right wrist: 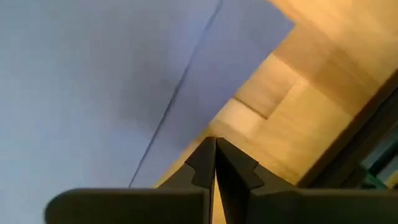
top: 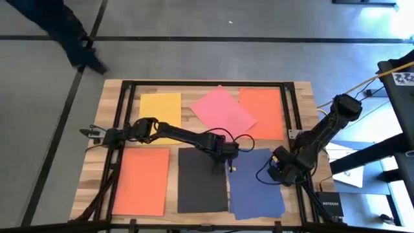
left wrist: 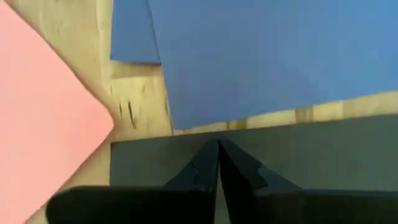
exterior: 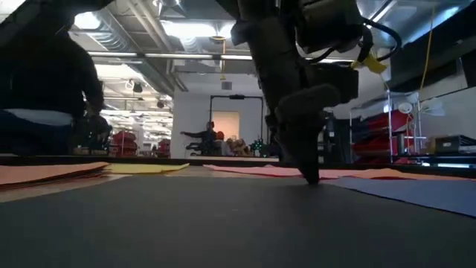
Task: Organize paper
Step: Stack the blue paper on top of the blue paper on the table
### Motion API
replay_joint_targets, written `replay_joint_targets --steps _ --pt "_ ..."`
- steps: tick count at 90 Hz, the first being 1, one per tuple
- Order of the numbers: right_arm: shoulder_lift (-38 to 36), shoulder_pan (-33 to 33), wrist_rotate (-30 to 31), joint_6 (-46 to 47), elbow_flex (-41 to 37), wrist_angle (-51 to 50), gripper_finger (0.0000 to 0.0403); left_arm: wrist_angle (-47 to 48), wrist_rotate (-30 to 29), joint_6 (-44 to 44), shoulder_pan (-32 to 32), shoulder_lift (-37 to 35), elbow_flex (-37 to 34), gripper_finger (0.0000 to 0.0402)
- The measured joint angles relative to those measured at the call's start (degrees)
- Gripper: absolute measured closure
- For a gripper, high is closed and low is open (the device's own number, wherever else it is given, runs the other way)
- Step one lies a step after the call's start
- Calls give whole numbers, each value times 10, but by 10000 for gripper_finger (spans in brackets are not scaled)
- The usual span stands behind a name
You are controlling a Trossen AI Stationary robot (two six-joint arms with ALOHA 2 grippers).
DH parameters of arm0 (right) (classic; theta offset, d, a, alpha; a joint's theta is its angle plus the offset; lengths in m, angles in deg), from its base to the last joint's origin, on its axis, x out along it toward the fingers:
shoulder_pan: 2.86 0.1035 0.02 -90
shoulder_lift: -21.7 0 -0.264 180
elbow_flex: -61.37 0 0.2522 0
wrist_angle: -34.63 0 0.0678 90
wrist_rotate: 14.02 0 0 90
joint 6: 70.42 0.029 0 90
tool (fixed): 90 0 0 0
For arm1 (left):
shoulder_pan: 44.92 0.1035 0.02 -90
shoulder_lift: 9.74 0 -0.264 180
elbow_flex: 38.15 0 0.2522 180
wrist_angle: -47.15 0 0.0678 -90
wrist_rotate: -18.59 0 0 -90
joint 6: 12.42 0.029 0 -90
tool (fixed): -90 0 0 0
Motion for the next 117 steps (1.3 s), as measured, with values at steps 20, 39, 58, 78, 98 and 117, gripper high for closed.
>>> replay_joint_targets --steps 20,39,58,78,98,117 --pt "0 0 6 -7 21 -31 403 26 -1 -11 -4 -2 0 402" --pt "0 0 8 -19 29 -41 403 34 -3 -17 -19 -2 1 402" --pt "0 17 10 -21 30 -42 403 16 -1 -23 -30 -2 1 402" --pt "0 54 25 14 30 -41 403 -39 -1 -28 -37 -2 1 402" --pt "0 72 38 28 30 -33 403 -147 -1 -40 -49 -2 1 402" --pt "0 72 56 27 30 -27 403 -246 -1 -40 -64 -3 1 402"
